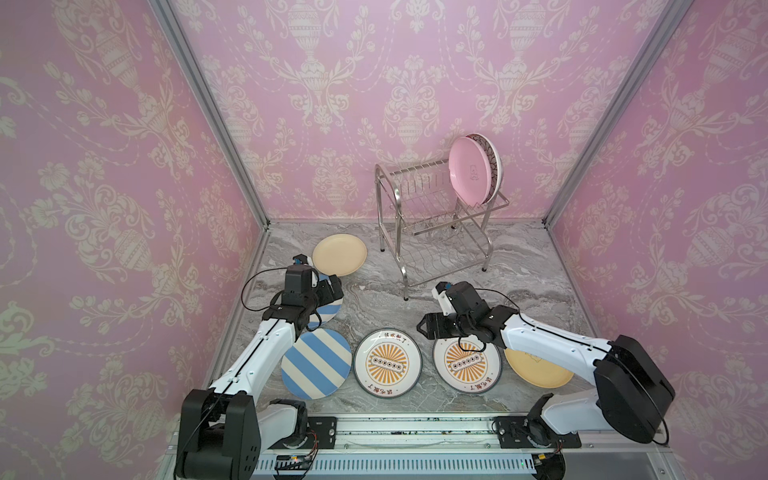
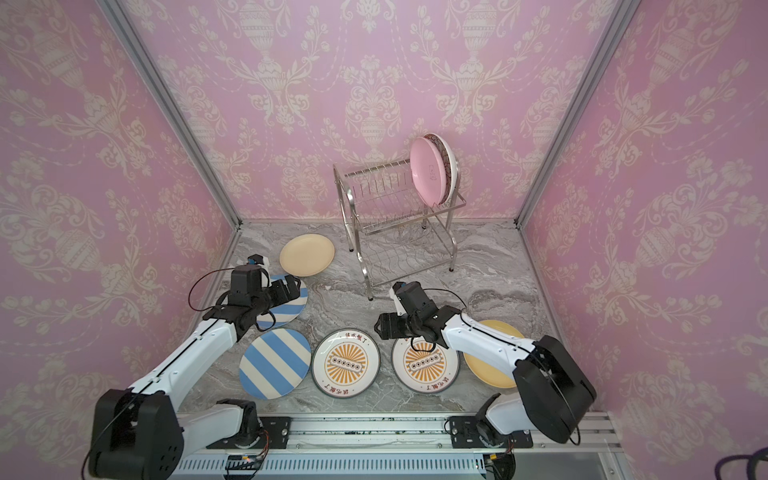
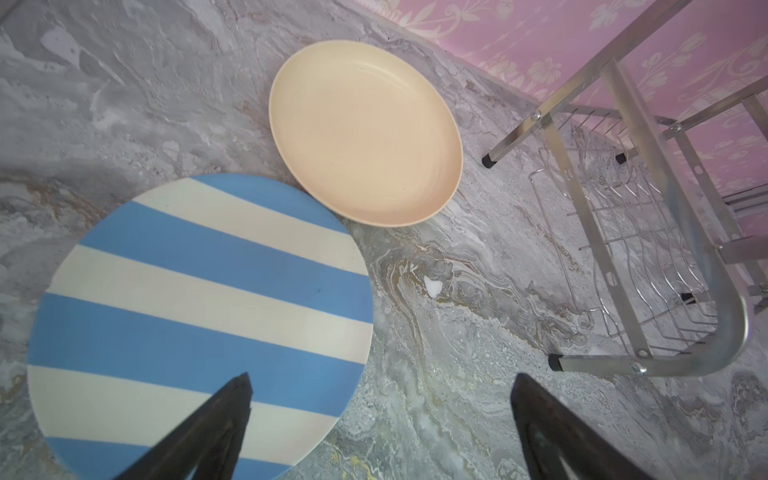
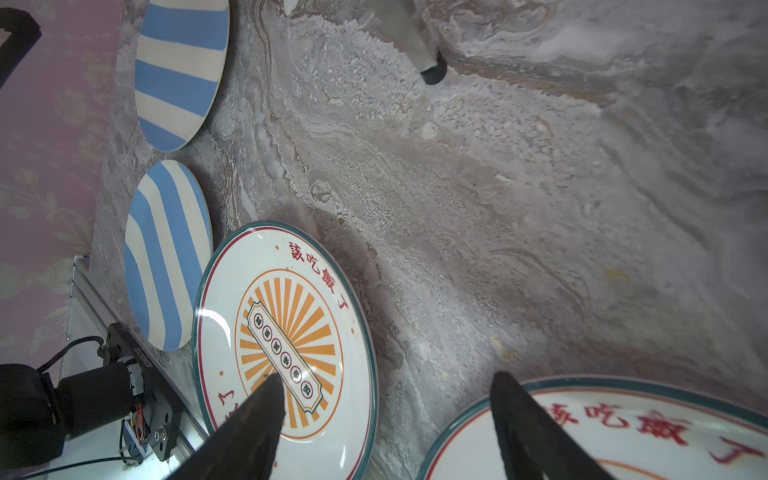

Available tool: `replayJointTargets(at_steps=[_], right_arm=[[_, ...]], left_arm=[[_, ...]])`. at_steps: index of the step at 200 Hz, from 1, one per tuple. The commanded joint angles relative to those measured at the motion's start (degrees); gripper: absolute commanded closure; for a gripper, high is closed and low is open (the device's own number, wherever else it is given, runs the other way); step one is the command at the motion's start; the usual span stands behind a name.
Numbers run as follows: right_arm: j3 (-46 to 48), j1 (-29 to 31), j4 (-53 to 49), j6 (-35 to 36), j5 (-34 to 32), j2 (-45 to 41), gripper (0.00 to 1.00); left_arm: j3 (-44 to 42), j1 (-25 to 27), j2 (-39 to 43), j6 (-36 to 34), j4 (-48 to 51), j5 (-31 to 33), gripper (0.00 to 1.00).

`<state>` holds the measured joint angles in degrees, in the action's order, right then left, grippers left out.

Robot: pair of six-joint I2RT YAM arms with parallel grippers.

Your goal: Load the plates into the dish rack

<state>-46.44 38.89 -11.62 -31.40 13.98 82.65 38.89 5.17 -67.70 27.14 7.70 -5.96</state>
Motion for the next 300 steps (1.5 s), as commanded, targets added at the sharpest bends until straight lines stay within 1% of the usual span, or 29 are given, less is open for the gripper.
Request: replayJointTargets(at_steps=[1,23,38,55,64,78,95,114,137,172,186,221,254,300], right_arm=[[-3.2,1.6,-3.1,5.0,3.5,3.1,0.24],[-5.1,2.2,-9.1,7.6,3.0,2.9,0.26],[-5.3,2.4,-10.7,7.9,4.8,2.9,0.29],[-5.4,3.6,-11.7,8.2,6.1,3.7,0.3],[-5.3,4.1,-11.8,8.5,6.2,4.2,0.29],[-5.0,4.5,-11.7,8.7,6.3,5.2,0.31],[-5.2,4.6,-11.9,9.3,6.3,6.5,0.32],[-5.4,4.6,-11.9,9.3,6.7,6.9,0.33],[-6.1,5.0,-13.2,9.9,5.9,7.5,0.34],[-5.6,5.5,-10.4,9.1,7.2,9.0,0.37],[-6.2,5.7,-10.5,9.4,7.0,10.2,0.37],[-6.9,5.9,-9.6,9.5,7.5,12.2,0.4],[-7.2,5.9,-10.2,9.7,6.7,13.2,0.41],[-5.8,6.2,-6.3,7.9,8.6,14.4,0.43]], left_arm=[[-4.3,1.5,1.1,5.3,0.1,-2.9,0.01],[-5.7,5.1,2.9,5.1,4.8,-1.0,0.01],[-7.2,6.1,4.5,6.1,6.1,-1.9,0.01],[-8.5,6.7,6.4,7.0,8.0,-2.2,0.01],[-9.1,7.1,7.5,7.1,9.1,-2.1,0.01],[-10.4,7.6,9.1,7.3,9.9,-2.7,0.01],[-11.9,8.3,10.1,7.4,9.3,-5.6,0.01],[-12.2,10.4,10.5,7.9,10.0,-6.8,0.01],[-12.0,13.0,10.2,8.7,12.2,-6.7,0.01],[-12.5,14.3,11.3,9.8,16.1,-7.7,0.01],[-13.2,14.9,11.9,10.9,16.0,-8.9,0.01],[-13.2,16.8,13.8,12.0,16.7,-9.2,0.01],[-13.7,17.8,16.0,13.6,17.8,-9.5,0.01],[-14.5,21.8,16.1,15.7,18.9,-10.1,0.01]])
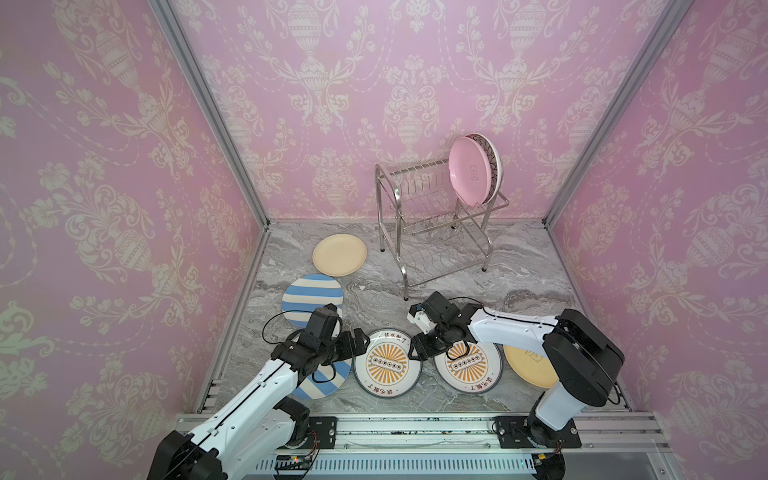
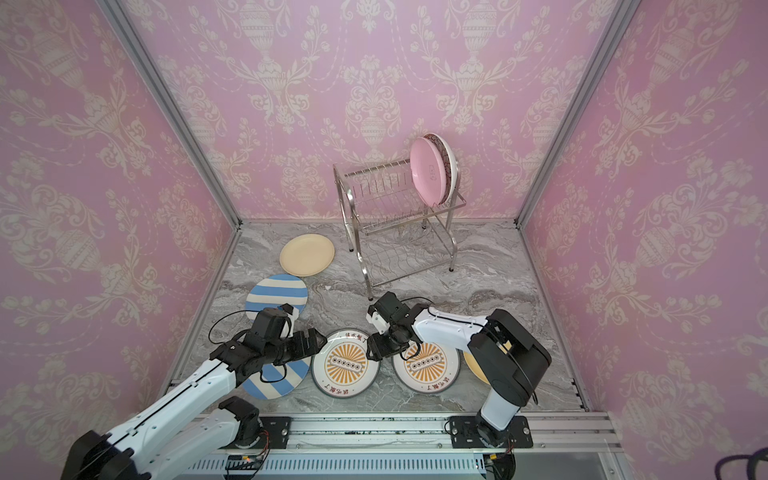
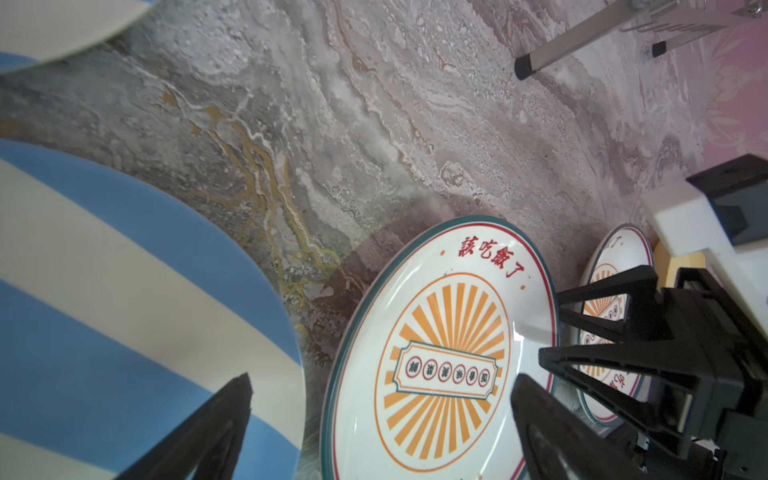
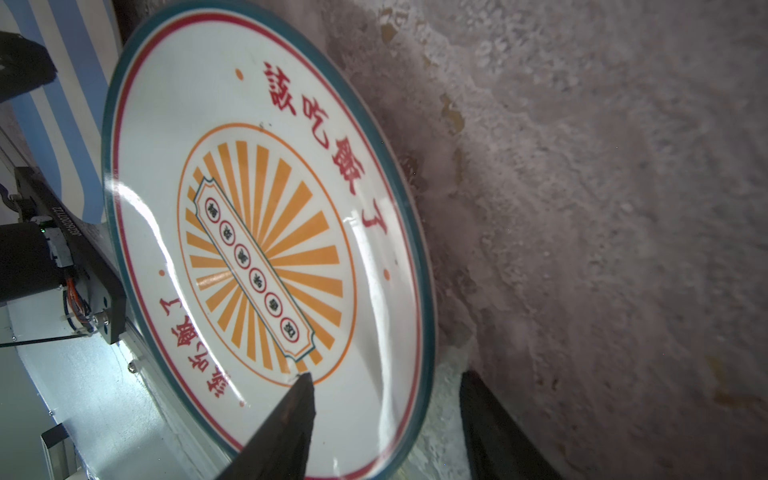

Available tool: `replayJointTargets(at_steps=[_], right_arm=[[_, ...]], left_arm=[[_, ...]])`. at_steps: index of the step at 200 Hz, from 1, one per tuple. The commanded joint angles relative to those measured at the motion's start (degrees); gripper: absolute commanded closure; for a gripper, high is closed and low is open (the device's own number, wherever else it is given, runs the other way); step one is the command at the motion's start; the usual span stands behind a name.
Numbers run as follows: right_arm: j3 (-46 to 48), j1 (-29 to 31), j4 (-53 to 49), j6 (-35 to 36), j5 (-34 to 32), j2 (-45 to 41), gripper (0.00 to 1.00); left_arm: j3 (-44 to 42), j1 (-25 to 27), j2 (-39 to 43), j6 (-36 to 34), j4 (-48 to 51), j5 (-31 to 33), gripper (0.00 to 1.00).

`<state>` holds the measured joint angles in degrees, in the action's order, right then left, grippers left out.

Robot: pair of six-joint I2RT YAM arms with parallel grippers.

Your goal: Load the plates into the dish rack

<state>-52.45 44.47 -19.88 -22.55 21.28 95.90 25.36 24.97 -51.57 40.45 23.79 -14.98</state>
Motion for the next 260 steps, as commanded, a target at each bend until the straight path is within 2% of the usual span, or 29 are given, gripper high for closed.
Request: replayJointTargets(at_steps=[1,38,107,260], right_arm=[[0.2,0.6,2.0,-0.9,1.3,1.2,0.43],[0.2,0.7,3.0,-1.2,1.6,1.8,0.47],[1.5,0.8,5.1,-2.4,1.9,2.5,0.55],[2.3,0.7,6.5,-6.0,-1.0,2.0,0.77]], left_arm=[[-1.0,2.1,-0.1,2.4,2.9,-1.1,0.01],[-1.1,3.9,0.3,3.3,3.5,-0.9,0.01],[-3.2,6.8,-1.1,4.8,-2.6,-1.0,0.01],[-3.5,7.9,-2.2,3.8,-5.0,-0.9,0.01]])
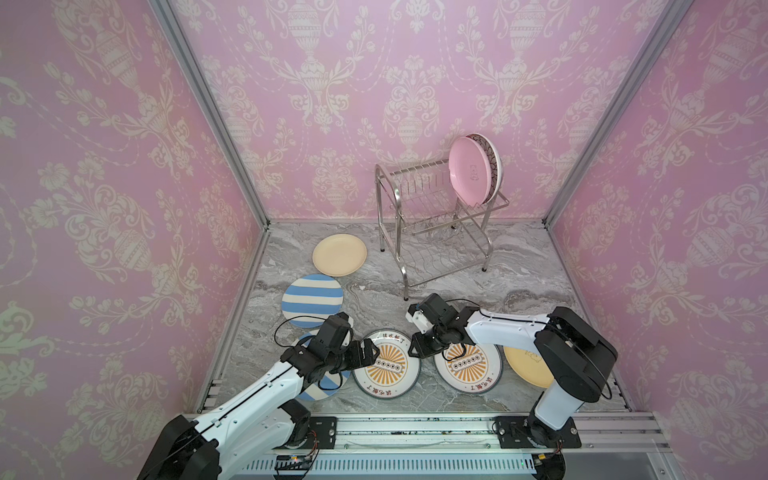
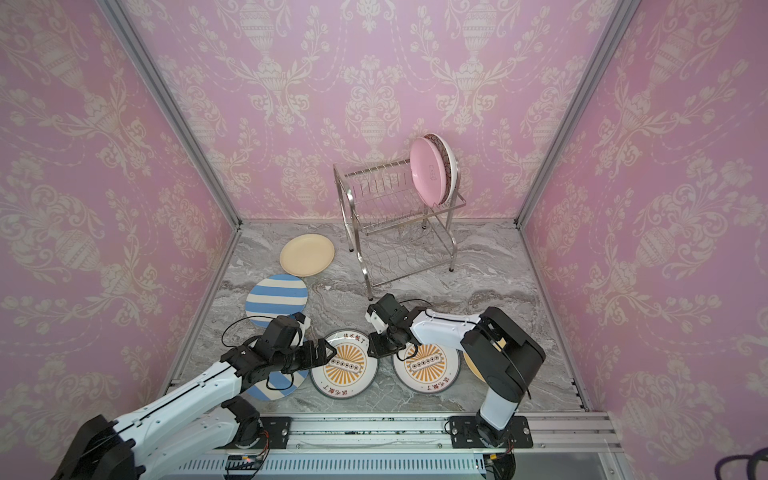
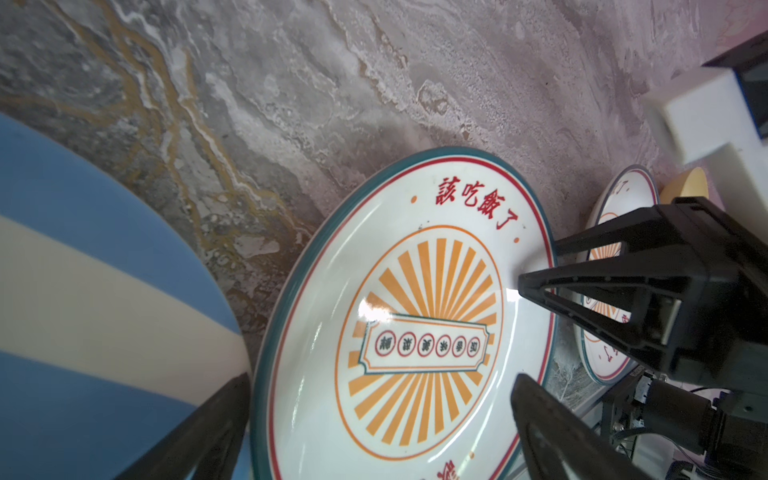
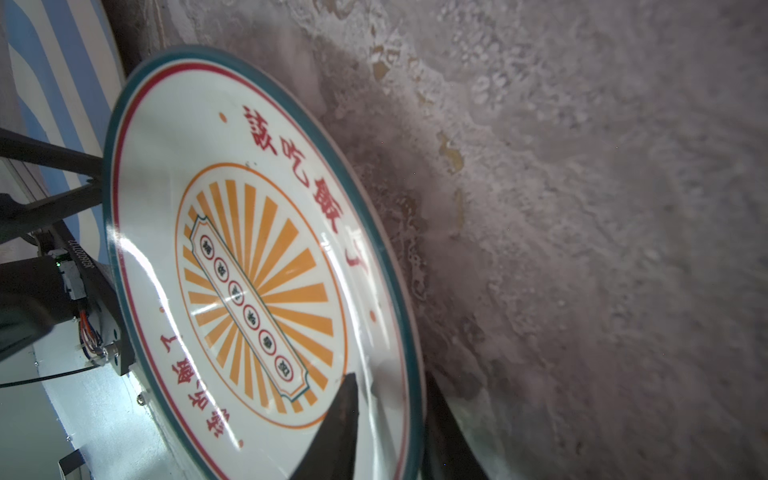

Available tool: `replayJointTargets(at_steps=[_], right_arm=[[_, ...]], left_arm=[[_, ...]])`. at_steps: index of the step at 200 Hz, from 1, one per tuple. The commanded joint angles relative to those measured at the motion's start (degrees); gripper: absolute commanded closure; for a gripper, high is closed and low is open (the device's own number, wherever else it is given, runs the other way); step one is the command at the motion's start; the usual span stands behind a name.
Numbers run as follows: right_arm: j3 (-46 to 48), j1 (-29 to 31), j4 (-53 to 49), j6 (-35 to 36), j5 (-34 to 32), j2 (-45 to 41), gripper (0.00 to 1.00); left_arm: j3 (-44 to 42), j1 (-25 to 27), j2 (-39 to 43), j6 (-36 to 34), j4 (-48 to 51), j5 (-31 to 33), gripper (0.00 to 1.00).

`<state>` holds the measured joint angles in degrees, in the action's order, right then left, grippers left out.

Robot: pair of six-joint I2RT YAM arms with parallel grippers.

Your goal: Load the plates into the dish rack

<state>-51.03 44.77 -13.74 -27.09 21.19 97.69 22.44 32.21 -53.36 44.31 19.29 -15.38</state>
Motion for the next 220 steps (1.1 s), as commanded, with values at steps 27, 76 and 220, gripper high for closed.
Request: replayJointTargets(at_steps=[27,76,220], right_arm=[[1.5,0.1,1.6,-2.7,-1.6,-0.7,0.8],[2.9,-0.9,3.8,-4.8,-2.1,-2.0,0.9],[9.6,-6.6,15.8,-8.6,2.4,-3.2,1.0]], left_arm=[[0.9,0.7,-1.4,-1.9,0.7,0.3,0.01],[2.2,0.7,-2.3,-3.4,1.2,2.3,0.01],[3.9,0.7,-4.4,-5.5,-0.5,2.0,0.01]])
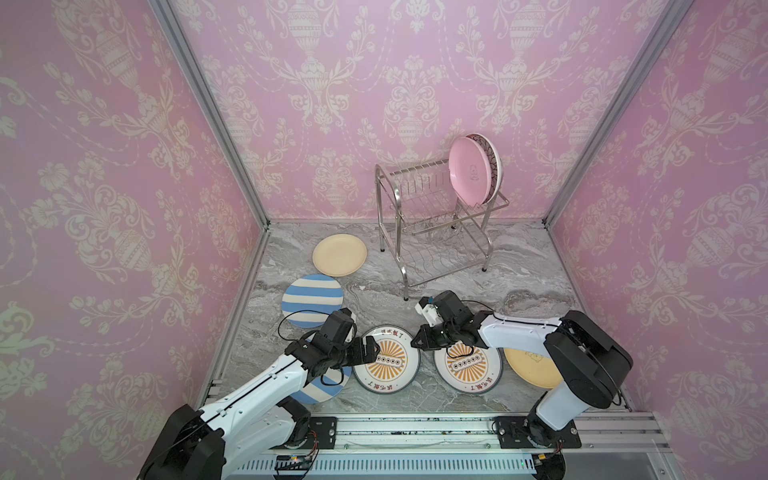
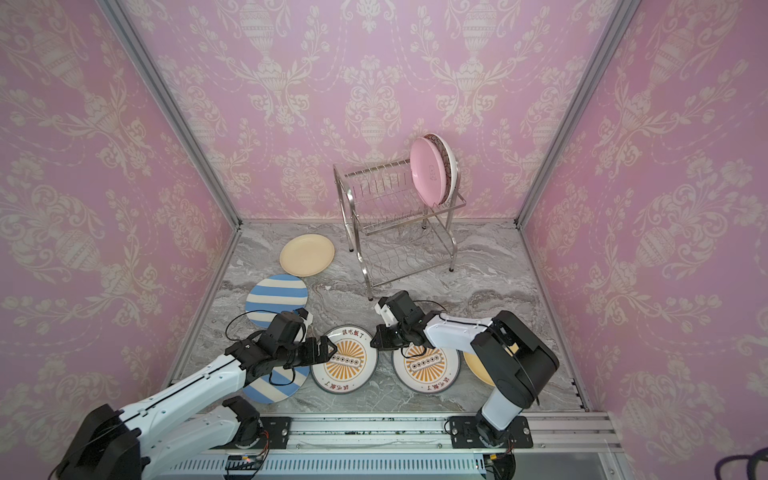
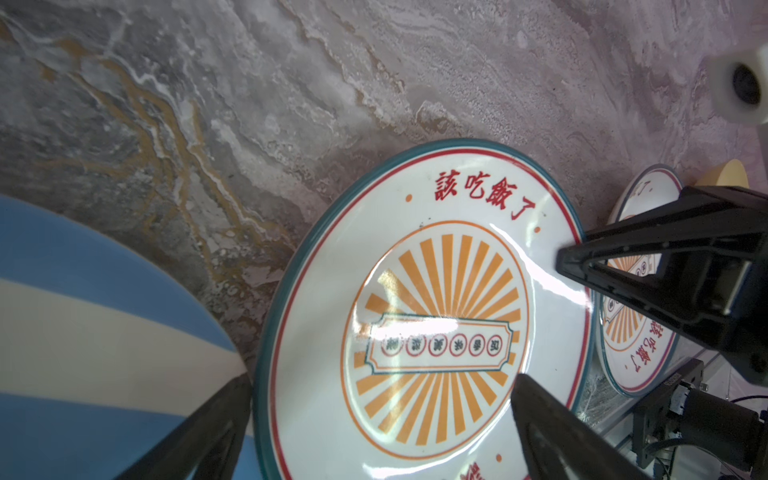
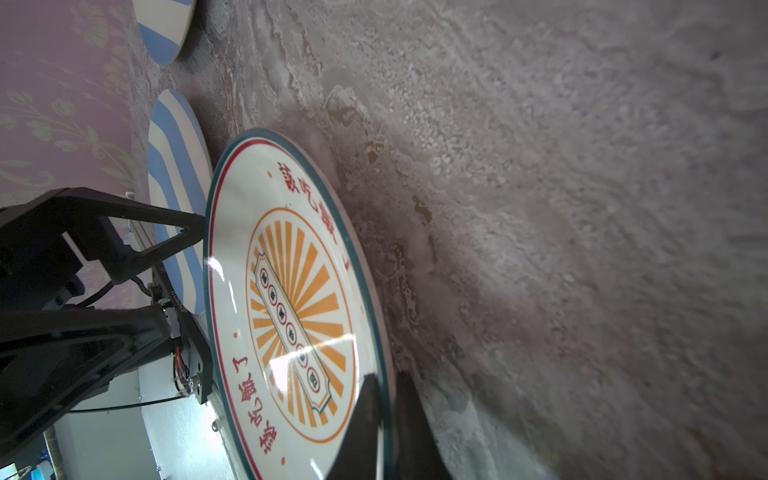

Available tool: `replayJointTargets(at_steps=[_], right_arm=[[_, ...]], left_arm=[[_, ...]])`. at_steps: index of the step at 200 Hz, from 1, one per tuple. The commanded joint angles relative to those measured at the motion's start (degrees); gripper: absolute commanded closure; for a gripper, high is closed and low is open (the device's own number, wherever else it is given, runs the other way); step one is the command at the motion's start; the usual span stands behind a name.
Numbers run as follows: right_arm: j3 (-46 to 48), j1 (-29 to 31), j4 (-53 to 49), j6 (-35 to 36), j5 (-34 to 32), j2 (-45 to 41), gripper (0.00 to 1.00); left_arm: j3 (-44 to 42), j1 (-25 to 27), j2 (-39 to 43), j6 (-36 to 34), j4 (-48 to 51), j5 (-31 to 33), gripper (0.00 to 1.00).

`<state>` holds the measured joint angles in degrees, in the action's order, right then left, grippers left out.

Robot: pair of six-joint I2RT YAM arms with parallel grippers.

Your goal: Load the plates into the dish rack

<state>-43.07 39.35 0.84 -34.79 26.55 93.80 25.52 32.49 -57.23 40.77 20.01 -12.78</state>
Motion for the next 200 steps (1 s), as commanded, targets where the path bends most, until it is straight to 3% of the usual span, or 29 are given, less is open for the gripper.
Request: replayJointTargets(at_steps=[1,84,134,200], right_arm=[[1.7,-1.3,1.4,-1.0,-3.0,0.8,1.0],[0.9,-4.6,12.6,-3.2,-2.0,7.4,1.0],[2.1,-4.8,15.6,-3.5,-0.4,8.1,0.81],[4.1,-4.8,22.2,-3.7,4.1,9.9,0.8]], left_arm=[[0.8,0.4,-0.6,-1.9,-1.3,-0.6,0.01],[0.9,0.4,-1.8,-2.7,-5.0,-1.8,0.01],[1.5,0.4,-3.6,-3.5,-4.8,-1.5,0.01],[2.8,0.4,-4.8,-4.5,-4.7,-1.2,0.01]])
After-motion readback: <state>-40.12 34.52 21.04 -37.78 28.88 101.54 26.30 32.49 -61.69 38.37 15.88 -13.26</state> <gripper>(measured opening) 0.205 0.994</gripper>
